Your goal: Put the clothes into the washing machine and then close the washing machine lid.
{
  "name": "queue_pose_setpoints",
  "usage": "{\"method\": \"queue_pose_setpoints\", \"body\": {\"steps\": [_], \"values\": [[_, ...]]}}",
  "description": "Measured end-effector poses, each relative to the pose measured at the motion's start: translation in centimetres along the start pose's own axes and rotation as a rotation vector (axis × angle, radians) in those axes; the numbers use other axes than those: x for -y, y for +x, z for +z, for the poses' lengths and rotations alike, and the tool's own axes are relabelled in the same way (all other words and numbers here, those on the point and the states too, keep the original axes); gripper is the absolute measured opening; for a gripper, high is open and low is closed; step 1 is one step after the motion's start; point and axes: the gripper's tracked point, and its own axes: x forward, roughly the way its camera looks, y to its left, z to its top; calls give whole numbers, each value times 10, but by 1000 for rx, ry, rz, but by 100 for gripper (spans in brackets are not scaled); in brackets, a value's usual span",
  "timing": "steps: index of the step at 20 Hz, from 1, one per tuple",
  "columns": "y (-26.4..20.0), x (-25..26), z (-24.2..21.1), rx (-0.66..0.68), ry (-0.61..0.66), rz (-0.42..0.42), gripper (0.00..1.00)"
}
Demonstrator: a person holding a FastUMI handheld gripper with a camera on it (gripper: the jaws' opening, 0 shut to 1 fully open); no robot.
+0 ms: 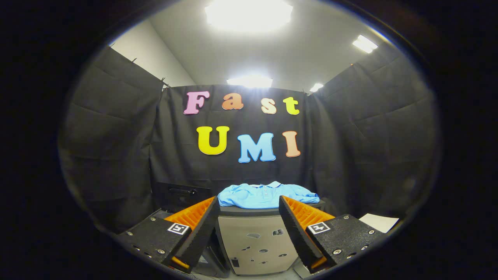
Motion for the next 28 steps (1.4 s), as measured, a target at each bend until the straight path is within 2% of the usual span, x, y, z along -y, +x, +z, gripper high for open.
{"method": "queue_pose_setpoints", "body": {"steps": [13,24,28], "values": [[128,15,10,-28,0,9,95],[244,25,-22,-171,-21,53,95],[283,39,-46,-260,-23,34,95]]}}
